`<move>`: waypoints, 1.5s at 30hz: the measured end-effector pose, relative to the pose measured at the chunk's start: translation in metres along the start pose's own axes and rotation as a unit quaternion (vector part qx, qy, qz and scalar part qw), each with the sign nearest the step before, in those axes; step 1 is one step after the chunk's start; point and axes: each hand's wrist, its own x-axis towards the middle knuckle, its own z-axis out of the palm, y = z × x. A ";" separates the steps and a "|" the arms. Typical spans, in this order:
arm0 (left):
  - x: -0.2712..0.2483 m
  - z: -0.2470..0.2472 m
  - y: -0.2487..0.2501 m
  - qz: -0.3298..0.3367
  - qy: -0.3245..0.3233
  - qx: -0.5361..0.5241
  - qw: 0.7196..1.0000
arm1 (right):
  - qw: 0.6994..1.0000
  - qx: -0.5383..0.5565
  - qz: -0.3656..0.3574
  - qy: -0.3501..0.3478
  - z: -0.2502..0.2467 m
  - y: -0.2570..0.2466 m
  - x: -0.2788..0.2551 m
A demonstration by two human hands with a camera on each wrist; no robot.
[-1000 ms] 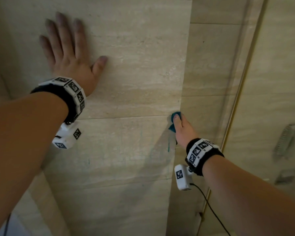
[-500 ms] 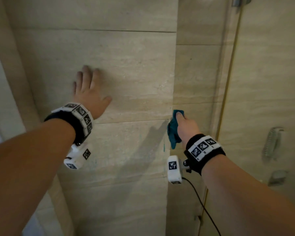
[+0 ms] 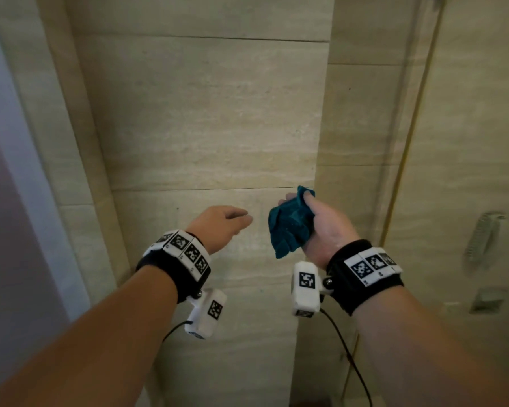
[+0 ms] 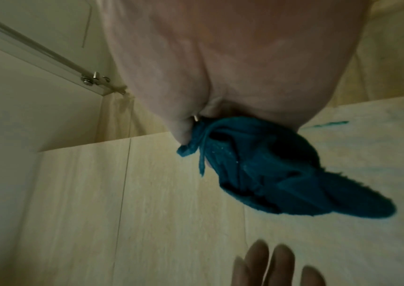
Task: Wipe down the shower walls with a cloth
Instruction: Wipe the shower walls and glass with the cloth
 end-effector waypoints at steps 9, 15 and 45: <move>-0.008 0.023 -0.012 -0.096 -0.068 -0.248 0.962 | 0.999 0.011 0.049 -0.011 0.002 0.031 -0.004; -0.012 0.025 -0.006 -0.107 -0.038 -0.314 0.943 | 0.998 -0.033 0.048 0.033 -0.005 0.040 -0.008; 0.033 0.039 -0.037 0.154 0.203 0.267 0.930 | 0.935 -0.224 -0.157 0.227 -0.074 0.055 0.008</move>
